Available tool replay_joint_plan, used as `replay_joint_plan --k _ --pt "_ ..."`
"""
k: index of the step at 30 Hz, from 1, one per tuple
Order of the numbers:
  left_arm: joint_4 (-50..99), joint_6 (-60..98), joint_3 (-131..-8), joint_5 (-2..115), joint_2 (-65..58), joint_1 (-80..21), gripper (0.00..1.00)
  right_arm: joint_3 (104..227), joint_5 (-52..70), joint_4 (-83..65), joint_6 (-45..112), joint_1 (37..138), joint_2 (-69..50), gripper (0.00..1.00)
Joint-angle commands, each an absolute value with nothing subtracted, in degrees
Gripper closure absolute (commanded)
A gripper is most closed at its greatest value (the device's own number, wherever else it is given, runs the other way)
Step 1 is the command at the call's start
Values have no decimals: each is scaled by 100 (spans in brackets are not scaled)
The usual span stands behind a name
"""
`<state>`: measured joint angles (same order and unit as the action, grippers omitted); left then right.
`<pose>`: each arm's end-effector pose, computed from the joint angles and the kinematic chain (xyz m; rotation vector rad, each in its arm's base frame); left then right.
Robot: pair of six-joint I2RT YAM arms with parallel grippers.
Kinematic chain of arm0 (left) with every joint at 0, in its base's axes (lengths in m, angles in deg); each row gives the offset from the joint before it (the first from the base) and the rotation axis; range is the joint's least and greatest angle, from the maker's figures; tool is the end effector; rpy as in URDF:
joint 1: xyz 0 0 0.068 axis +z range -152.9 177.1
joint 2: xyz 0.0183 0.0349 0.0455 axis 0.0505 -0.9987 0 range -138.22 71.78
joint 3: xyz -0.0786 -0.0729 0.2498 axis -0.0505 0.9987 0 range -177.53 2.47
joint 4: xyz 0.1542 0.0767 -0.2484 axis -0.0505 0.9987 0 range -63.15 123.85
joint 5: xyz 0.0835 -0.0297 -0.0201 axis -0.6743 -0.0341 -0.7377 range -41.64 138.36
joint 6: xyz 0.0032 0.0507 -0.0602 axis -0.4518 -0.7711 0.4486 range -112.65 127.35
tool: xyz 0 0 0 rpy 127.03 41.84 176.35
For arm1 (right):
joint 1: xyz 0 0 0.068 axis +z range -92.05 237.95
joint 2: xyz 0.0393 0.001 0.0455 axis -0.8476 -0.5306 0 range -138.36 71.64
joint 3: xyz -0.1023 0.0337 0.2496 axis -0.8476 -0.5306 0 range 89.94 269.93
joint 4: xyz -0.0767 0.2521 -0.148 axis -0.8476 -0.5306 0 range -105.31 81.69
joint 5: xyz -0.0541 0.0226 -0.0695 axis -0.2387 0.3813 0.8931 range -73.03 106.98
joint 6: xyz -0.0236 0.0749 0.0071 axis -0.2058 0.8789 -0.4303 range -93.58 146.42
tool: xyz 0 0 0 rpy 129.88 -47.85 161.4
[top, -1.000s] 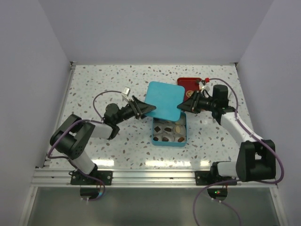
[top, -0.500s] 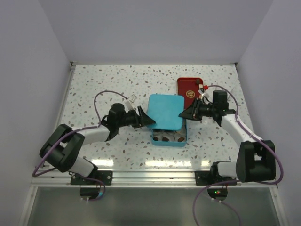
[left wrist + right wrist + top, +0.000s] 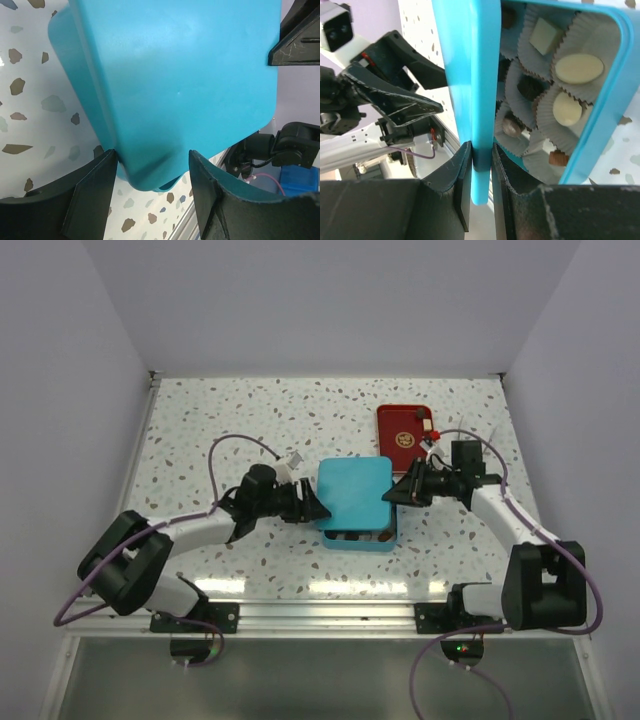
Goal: Pack the chocolate
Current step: Close the box lid on the packing box.
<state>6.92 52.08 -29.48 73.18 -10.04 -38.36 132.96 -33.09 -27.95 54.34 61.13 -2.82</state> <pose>0.2535 -0.2154 0.1245 0.1057 2.3136 -1.2421 0.2971 0.0683 0.1765 0.1279 2.4381 1.3120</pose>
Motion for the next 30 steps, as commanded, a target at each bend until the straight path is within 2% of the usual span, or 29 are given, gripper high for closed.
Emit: replay_joint_plan --k 1,25,30 --pt "874 4963 -3277 7165 -732 -3937 36 13204 -3093 -3186 5130 6068 -122 100" --pt "1938 4567 -3647 6497 -573 -4051 34 13133 -2548 -3714 4892 5822 18 100" --pt "1955 4523 -3717 6225 -618 -4139 40 13010 -2424 -3670 4901 5804 97 100"
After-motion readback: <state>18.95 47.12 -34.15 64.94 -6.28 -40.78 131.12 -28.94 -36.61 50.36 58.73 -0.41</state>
